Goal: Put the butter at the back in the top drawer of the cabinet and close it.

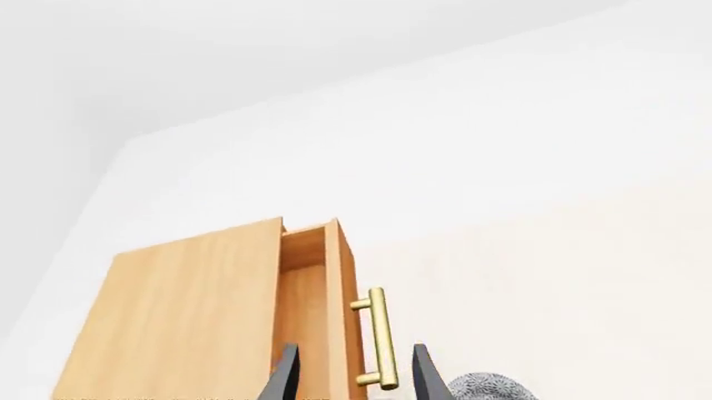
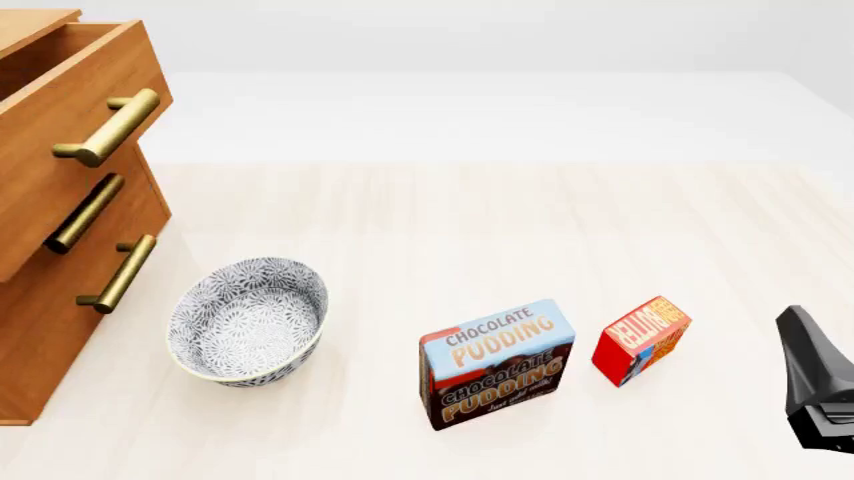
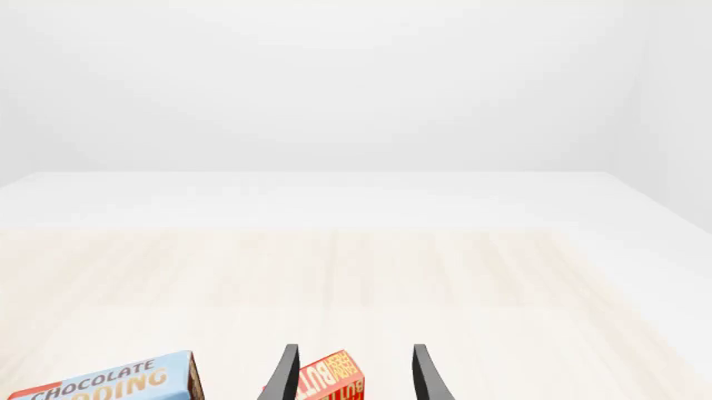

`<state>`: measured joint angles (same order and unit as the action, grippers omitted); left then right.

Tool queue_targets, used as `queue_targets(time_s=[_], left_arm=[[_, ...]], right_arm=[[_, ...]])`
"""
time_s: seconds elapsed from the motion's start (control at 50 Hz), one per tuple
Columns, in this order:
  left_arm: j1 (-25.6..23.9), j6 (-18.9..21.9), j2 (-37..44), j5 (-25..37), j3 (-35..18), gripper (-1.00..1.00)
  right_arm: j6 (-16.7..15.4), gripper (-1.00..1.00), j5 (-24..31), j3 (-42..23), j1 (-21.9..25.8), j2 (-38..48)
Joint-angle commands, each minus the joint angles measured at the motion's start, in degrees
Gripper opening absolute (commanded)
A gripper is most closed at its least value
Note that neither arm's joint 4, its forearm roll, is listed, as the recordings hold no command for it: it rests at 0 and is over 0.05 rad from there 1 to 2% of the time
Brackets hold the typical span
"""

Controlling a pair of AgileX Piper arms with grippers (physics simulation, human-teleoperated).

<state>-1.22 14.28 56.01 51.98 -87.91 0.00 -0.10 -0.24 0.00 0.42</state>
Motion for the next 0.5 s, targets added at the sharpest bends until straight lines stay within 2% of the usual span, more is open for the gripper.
queue_targets(time_s=[0.02,0.26,0.3,0.4,0.5], left_arm=[[-0.15,-3.6,1.61,2.03,-2.2,1.0],[-0.32,-6.16,2.73,2.67,-2.58,1.0],[0.56,-5.5,2.24,2.56,-2.47,1.0],[-0.08,-7.46,3.36,3.18,-2.85,1.0],[0.69,-7.27,3.18,2.91,-2.43,1.0]], right_arm=[[0.0,1.0,0.0,0.0,0.0,0.0],[0.0,1.0,0.0,0.0,0.0,0.0],[0.0,1.0,0.0,0.0,0.0,0.0],[0.0,1.0,0.0,0.0,0.0,0.0],[0.0,1.0,0.0,0.0,0.0,0.0]])
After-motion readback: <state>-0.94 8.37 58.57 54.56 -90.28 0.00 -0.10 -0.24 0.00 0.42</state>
